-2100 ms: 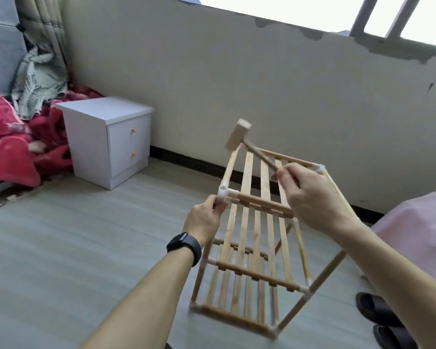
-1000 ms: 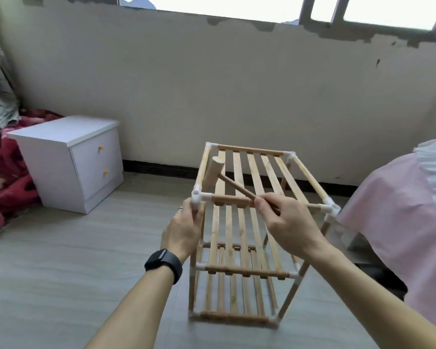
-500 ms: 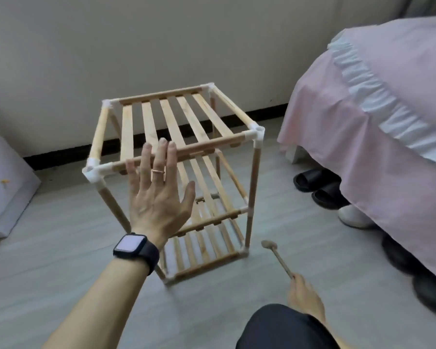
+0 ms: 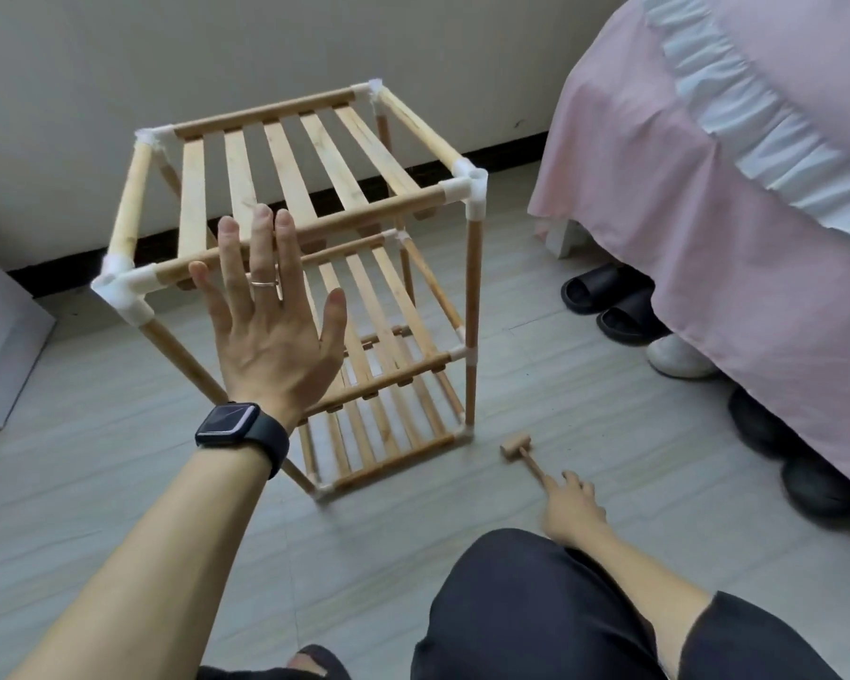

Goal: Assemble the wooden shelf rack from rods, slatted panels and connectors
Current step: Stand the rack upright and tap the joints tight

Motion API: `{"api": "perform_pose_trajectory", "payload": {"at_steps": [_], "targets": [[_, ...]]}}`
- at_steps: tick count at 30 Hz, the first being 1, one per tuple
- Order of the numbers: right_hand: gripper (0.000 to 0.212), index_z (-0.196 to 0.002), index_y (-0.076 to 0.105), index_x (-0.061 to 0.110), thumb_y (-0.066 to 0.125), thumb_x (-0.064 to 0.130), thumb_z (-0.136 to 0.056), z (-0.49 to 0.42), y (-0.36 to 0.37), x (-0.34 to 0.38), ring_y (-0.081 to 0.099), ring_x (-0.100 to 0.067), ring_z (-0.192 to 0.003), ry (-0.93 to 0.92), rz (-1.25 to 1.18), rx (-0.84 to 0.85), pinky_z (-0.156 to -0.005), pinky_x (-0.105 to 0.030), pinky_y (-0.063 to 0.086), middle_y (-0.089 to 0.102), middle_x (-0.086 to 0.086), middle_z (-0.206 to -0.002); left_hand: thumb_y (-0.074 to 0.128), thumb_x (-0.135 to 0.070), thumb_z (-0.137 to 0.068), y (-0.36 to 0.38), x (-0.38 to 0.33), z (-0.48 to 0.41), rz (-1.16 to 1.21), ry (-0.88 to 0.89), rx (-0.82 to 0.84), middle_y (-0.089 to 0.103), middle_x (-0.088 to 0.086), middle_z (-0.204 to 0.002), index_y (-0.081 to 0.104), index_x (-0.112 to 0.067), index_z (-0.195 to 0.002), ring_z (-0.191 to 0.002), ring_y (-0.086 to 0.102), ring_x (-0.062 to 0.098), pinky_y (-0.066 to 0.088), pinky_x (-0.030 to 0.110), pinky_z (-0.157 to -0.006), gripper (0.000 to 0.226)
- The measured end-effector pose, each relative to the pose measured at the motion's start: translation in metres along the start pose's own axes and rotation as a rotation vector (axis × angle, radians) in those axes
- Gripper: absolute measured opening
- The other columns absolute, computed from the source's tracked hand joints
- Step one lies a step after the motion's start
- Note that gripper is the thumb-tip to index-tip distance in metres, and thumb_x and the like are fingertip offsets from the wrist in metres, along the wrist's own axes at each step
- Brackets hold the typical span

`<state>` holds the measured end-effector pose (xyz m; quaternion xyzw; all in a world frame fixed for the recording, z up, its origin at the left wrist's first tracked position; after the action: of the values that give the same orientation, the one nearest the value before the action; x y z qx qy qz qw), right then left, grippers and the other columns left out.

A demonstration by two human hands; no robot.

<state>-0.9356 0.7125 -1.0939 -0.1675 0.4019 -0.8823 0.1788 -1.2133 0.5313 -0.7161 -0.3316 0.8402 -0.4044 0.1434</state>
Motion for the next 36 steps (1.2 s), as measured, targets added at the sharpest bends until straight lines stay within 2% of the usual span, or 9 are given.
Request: {"api": "perform_pose_trajectory", "payload": {"at_steps": [3, 6, 10, 14, 17, 19, 22, 26, 36], "targets": [[0.065, -0.158, 0.028, 0.031, 0.044, 0.017, -0.097, 0.018, -0.047, 0.021, 0.018, -0.032, -0.149, -0.11, -0.064, -0.079, -0.116, -0.046, 0.036, 0.015, -0.005, -0.167, 0.034, -0.049, -0.097, -0.006, 0.002, 0.003, 0.009, 0.008, 0.081, 0.008, 0.004, -0.168, 0.007, -0.017, -0.162, -0.156, 0.0, 0.029, -0.007, 0.054, -0.123, 0.077], [0.049, -0.154, 0.04, 0.024, 0.044, 0.033, -0.105, 0.04, -0.149, 0.064, 0.027, -0.025, -0.149, -0.296, -0.32, -0.352, -0.12, -0.041, 0.028, 0.032, -0.003, -0.162, 0.025, -0.05, -0.099, -0.023, 0.005, -0.004, 0.06, 0.032, 0.127, 0.018, 0.003, -0.167, 0.023, -0.022, -0.16, -0.155, 0.009, 0.024, -0.001, 0.058, -0.123, 0.067], [0.044, -0.136, 0.056, 0.021, 0.043, 0.051, -0.105, 0.095, -0.316, 0.126, 0.057, -0.015, -0.112, -0.506, -0.728, -0.614, -0.092, -0.036, 0.045, 0.061, 0.002, -0.126, 0.017, -0.055, -0.099, -0.051, 0.056, -0.035, 0.115, -0.159, 0.077, 0.016, 0.001, -0.168, 0.029, -0.028, -0.158, -0.156, 0.006, 0.019, -0.007, 0.053, -0.123, 0.066], [0.04, -0.116, 0.054, 0.024, 0.043, 0.059, -0.103, 0.108, -0.421, 0.199, 0.06, -0.015, -0.096, -0.594, -0.868, -0.472, -0.079, -0.04, 0.05, 0.058, 0.007, -0.102, 0.038, -0.057, -0.097, -0.036, 0.155, -0.065, 0.308, -0.658, 0.268, 0.026, 0.012, -0.163, 0.025, -0.023, -0.158, -0.147, 0.029, 0.032, 0.028, 0.05, -0.116, 0.071], [0.033, -0.104, 0.062, 0.02, 0.053, 0.052, -0.101, 0.082, -0.448, 0.247, 0.071, -0.026, -0.095, -0.526, -0.818, -0.299, -0.067, -0.039, 0.058, 0.065, -0.001, -0.099, 0.048, -0.05, -0.102, 0.001, 0.191, -0.081, 0.668, -0.907, 0.518, 0.063, 0.015, -0.128, 0.051, -0.013, -0.139, -0.106, 0.067, 0.029, 0.052, 0.034, -0.074, 0.053], [0.032, -0.112, 0.064, 0.014, 0.059, 0.043, -0.1, 0.057, -0.453, 0.272, 0.077, -0.026, -0.085, -0.476, -0.818, -0.198, -0.064, -0.043, 0.063, 0.069, -0.008, -0.107, 0.048, -0.051, -0.103, 0.019, 0.205, -0.093, 0.814, -0.962, 0.562, 0.074, 0.011, -0.105, 0.064, -0.011, -0.115, -0.079, 0.076, 0.025, 0.053, 0.03, -0.056, 0.044], [0.032, -0.126, 0.054, 0.014, 0.057, 0.035, -0.102, 0.022, -0.46, 0.304, 0.078, -0.026, -0.075, -0.451, -0.847, -0.094, -0.057, -0.038, 0.061, 0.07, -0.012, -0.112, 0.046, -0.052, -0.103, 0.05, 0.223, -0.114, 0.915, -0.99, 0.561, 0.078, 0.002, -0.092, 0.063, -0.015, -0.108, -0.069, 0.076, 0.022, 0.053, 0.027, -0.046, 0.041], [0.02, -0.122, 0.048, 0.014, 0.045, 0.027, -0.107, -0.011, -0.468, 0.326, 0.076, -0.024, -0.063, -0.415, -0.785, -0.186, -0.036, -0.022, 0.046, 0.076, -0.007, -0.093, 0.042, -0.045, -0.106, 0.087, 0.236, -0.137, 0.839, -1.006, 0.471, 0.068, 0.006, -0.09, 0.057, -0.014, -0.102, -0.04, 0.062, 0.015, 0.048, 0.025, -0.039, 0.035], [0.018, -0.103, 0.052, 0.014, 0.04, 0.027, -0.107, 0.059, -0.492, 0.321, 0.075, -0.023, -0.06, -0.227, -0.787, -0.133, -0.042, -0.025, 0.049, 0.06, -0.008, -0.098, 0.038, -0.046, -0.105, 0.032, 0.238, -0.154, 0.784, -1.057, 0.687, 0.065, 0.011, -0.094, 0.047, -0.029, -0.098, -0.045, 0.064, 0.021, 0.055, 0.031, -0.048, 0.02]]}}
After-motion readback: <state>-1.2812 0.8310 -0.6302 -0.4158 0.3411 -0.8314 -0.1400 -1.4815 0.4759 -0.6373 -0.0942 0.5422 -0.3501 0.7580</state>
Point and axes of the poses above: each hand's wrist, its own z-axis away from the middle knuckle, its own y-axis out of the palm, x = y × z, the point moved 9 cm from there along -z, towards the middle knuckle
